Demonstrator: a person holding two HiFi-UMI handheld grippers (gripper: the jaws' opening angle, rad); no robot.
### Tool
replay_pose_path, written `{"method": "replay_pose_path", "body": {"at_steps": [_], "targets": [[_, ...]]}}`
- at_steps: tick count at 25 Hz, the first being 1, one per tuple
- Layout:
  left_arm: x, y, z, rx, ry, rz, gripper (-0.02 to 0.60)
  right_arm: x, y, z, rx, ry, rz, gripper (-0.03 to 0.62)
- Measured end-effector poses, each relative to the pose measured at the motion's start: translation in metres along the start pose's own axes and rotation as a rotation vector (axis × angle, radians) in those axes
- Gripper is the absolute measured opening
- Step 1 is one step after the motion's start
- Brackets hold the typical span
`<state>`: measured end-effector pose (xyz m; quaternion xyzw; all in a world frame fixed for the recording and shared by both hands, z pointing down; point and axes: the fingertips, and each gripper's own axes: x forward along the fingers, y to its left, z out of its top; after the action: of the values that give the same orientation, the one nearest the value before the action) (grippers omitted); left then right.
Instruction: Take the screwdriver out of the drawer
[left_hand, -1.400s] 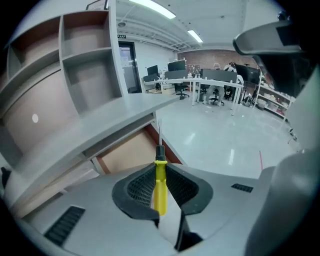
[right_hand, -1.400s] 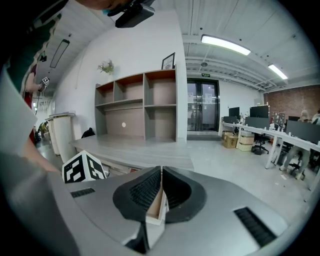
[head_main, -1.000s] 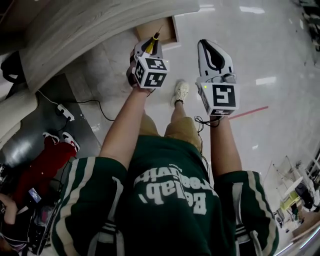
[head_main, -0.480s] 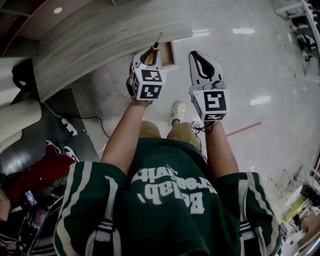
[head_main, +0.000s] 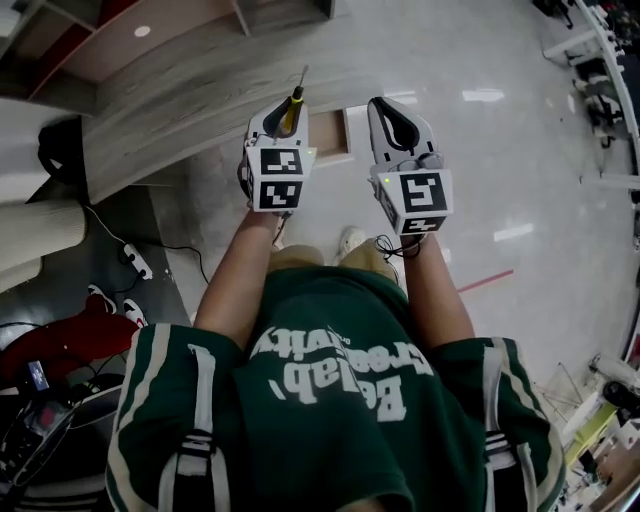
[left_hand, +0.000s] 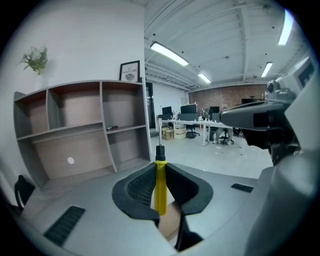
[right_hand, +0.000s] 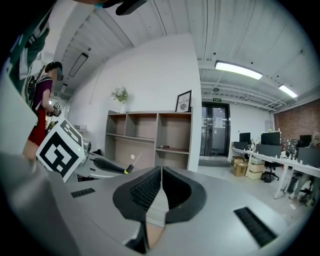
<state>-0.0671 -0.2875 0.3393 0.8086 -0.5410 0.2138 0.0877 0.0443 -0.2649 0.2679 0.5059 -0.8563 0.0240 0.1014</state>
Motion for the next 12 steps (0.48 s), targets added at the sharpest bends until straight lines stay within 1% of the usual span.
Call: {"method": "replay_pose_path", "body": {"at_steps": [3,8,12], "targets": [[-0.015,0.002,0.014,-0.004,-0.037,0.011,0.078,-0.006,0.003,0.009,0.0,-0.015,0.016,0.035],[-0.041,0.014,0.031,-0.014,-0.088,0.053,0.078,-0.014,0.008,0.032,-0.023,-0.06,0.039,0.035],[-0.064,0.013,0.049,-0.022,-0.144,0.069,0.078,-0.021,0.009,0.047,-0.038,-0.09,0.058,0.035]]}}
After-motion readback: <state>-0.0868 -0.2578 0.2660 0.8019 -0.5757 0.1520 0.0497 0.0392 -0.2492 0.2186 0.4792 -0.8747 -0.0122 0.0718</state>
